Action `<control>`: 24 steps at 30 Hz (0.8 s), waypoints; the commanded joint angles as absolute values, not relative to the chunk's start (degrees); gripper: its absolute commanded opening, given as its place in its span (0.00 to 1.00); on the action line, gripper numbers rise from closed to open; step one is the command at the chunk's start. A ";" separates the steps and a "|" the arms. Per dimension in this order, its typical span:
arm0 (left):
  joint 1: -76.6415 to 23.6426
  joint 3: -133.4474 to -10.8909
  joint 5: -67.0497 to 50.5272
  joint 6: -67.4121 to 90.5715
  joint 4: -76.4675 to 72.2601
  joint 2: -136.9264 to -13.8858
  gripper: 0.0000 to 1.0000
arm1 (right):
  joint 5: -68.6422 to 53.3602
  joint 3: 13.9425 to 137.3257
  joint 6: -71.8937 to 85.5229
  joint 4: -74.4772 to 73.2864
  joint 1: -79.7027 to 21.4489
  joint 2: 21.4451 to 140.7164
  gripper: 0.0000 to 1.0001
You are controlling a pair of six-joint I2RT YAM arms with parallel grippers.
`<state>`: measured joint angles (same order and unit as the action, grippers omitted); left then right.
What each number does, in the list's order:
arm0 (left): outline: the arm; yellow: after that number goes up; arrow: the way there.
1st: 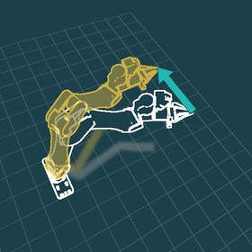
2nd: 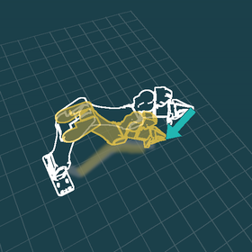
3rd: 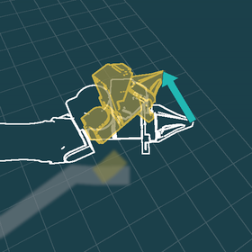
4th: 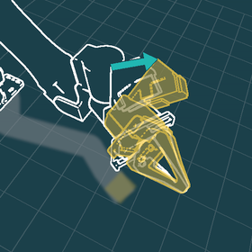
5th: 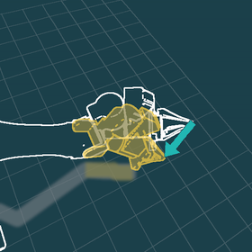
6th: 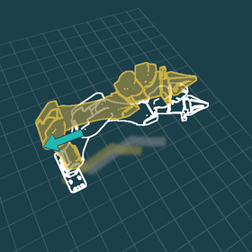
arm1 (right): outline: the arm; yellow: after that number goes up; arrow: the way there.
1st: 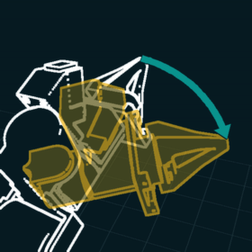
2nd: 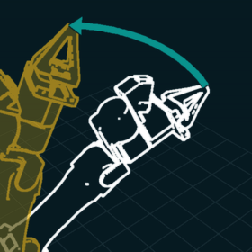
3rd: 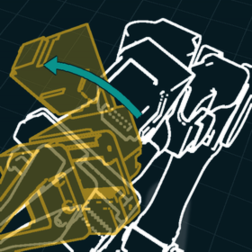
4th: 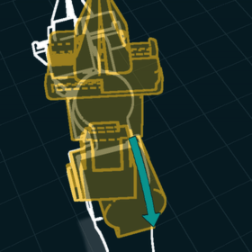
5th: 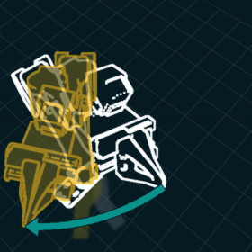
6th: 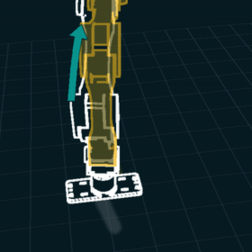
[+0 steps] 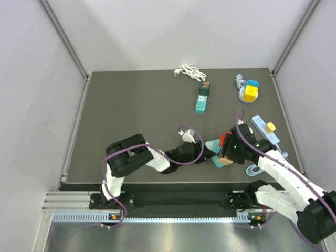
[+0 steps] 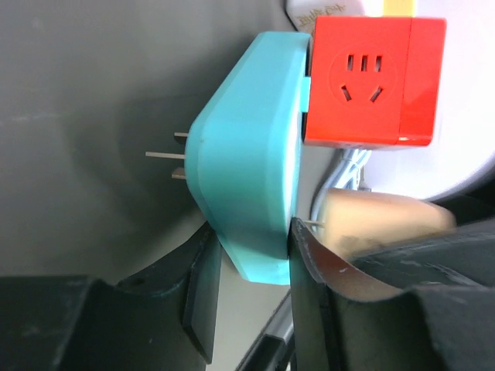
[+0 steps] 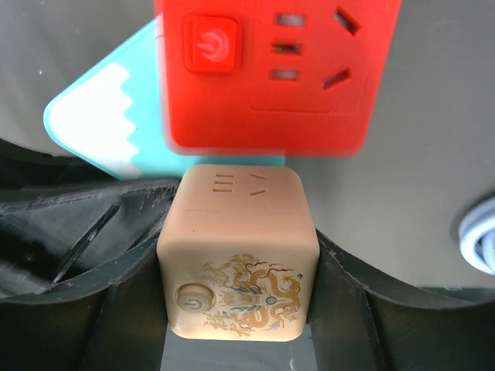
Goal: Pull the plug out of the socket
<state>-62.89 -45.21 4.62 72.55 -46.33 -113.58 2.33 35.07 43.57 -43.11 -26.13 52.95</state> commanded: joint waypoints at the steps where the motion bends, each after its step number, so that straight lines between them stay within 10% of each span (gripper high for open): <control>1: -61.79 -41.84 14.59 66.53 -26.55 -120.06 0.00 | -1.40 44.91 44.47 -39.81 -26.72 50.71 0.00; 13: -61.08 -42.10 10.56 62.15 -27.32 -117.78 0.02 | -2.11 47.90 38.77 -44.47 -25.14 48.17 0.00; 16: -61.17 -41.49 9.15 60.74 -28.48 -114.79 0.43 | -1.76 47.20 37.01 -44.47 -25.05 47.29 0.00; 24: -61.26 -40.08 5.72 56.17 -29.36 -105.57 0.77 | -1.84 49.39 33.41 -44.56 -23.12 48.16 0.00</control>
